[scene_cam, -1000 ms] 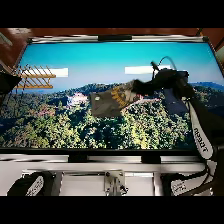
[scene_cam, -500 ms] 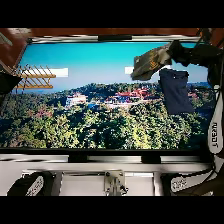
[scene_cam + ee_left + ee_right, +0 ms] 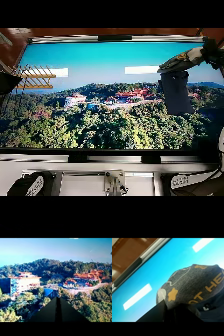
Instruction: Fold the shirts.
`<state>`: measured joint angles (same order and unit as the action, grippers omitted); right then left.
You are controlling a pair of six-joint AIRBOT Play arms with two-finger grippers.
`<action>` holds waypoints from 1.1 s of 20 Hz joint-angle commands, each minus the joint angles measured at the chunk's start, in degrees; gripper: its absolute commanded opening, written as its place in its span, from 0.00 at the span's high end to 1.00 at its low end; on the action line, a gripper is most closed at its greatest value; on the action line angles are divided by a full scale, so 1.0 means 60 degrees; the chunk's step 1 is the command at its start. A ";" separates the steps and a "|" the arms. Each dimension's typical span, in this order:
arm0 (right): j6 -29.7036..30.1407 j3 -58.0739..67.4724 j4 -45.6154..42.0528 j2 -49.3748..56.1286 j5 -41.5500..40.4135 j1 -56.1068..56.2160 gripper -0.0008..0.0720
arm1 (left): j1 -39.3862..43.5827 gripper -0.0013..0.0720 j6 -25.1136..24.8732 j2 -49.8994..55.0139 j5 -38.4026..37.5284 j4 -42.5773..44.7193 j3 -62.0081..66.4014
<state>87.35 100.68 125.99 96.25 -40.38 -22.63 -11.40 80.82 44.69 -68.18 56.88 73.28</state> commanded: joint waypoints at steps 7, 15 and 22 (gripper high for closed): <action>-0.3122 0.0011 -0.2459 -0.0022 -0.5661 -0.0776 0.91 | 0.0004 0.94 0.0004 0.0000 0.0004 -0.0022 0.0004; -0.4805 -0.1056 -0.3552 -0.0029 -0.6998 -0.0321 0.91 | 0.0004 0.94 -0.0026 -0.0018 0.0000 -0.0233 0.0004; -0.6051 -0.1508 -0.3949 -0.0018 -0.6470 0.0729 0.91 | 0.0000 0.94 -0.0026 -0.0015 0.0011 -0.0233 0.0004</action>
<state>54.37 92.31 104.33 96.09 -79.09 -20.10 -11.38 80.77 44.62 -68.16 55.51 73.28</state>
